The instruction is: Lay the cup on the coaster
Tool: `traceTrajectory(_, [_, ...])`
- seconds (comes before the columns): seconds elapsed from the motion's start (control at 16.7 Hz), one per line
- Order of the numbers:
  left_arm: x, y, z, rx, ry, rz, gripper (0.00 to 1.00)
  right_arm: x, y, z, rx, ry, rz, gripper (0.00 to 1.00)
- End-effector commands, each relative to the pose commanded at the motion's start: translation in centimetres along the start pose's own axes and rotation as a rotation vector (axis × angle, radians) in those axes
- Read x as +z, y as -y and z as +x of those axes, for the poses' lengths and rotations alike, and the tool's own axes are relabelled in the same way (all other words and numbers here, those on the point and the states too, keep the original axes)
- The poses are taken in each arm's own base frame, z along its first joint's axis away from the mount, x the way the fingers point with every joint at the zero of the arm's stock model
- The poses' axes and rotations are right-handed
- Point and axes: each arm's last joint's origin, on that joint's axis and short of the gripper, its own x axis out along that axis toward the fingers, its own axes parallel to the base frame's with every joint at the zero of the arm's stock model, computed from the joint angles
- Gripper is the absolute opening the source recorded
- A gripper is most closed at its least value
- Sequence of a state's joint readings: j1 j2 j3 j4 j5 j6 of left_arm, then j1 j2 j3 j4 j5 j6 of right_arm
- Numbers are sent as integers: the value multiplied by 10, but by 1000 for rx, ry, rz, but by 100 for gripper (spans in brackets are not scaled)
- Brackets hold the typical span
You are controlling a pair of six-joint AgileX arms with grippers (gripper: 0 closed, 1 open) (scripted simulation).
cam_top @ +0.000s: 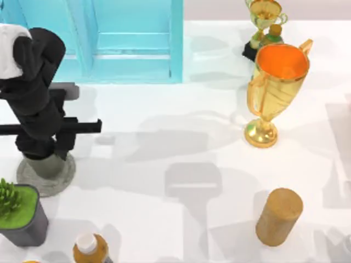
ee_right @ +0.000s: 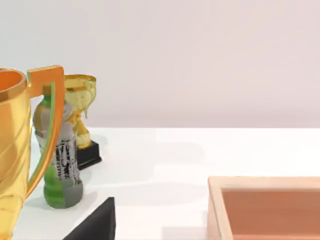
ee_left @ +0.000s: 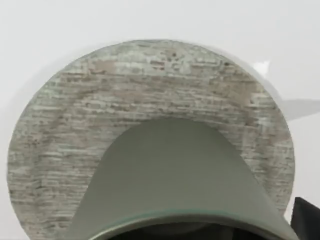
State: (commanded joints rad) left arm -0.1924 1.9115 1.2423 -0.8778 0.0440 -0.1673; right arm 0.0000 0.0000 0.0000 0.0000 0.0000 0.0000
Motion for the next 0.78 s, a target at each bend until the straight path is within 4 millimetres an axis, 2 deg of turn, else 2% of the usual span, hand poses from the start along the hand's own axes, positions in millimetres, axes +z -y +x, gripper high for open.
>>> traceTrajectory(0.42, [0, 0, 0, 0, 0, 0, 98, 0, 0, 0, 0, 0, 0, 100])
traceTrajectory(0.78, [0, 0, 0, 0, 0, 0, 100, 0, 0, 0, 0, 0, 0, 100])
